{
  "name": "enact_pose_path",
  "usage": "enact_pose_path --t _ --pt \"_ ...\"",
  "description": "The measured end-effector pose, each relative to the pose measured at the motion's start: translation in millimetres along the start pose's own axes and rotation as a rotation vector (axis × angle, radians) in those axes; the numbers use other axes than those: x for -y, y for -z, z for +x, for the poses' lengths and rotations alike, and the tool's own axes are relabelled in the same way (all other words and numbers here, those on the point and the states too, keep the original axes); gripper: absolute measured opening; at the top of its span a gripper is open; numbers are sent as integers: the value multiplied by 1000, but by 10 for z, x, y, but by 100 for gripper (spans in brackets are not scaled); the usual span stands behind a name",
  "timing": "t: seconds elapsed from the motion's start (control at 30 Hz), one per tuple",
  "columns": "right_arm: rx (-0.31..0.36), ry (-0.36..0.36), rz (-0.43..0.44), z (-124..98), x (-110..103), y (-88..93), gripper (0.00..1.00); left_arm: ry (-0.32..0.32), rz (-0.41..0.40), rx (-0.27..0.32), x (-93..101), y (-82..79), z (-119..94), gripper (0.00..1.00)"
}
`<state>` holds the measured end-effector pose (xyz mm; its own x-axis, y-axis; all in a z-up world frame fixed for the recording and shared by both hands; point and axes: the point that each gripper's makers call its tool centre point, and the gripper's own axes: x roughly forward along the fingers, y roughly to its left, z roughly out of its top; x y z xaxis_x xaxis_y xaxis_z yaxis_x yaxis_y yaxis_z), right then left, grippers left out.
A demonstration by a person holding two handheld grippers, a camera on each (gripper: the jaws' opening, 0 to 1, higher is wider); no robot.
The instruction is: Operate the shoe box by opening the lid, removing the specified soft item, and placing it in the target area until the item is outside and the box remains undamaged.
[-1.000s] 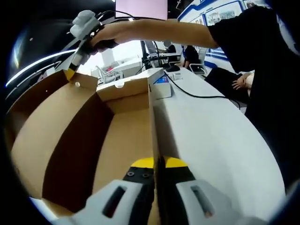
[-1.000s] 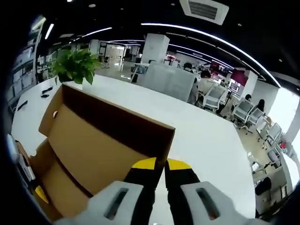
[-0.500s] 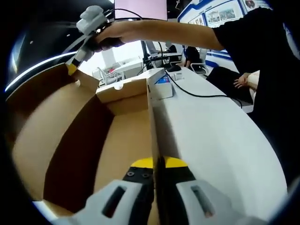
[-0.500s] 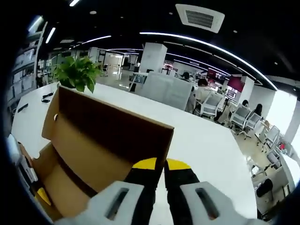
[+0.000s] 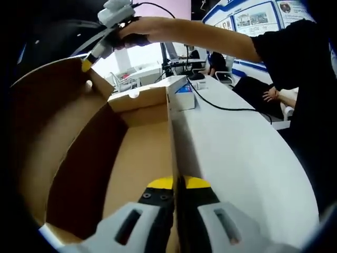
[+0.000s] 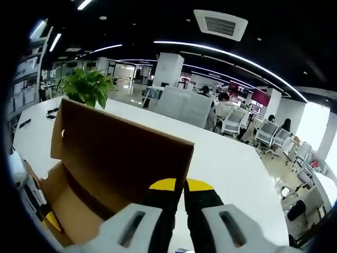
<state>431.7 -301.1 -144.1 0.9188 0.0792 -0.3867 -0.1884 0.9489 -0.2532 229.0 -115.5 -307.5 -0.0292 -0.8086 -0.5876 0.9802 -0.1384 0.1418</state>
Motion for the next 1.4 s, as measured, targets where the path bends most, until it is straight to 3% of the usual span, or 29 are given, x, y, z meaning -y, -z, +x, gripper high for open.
enact_pose_path --t 1.4 --pt "107 -15 66 -461 -95 156 2 -18 29 8 16 -3 14 3"
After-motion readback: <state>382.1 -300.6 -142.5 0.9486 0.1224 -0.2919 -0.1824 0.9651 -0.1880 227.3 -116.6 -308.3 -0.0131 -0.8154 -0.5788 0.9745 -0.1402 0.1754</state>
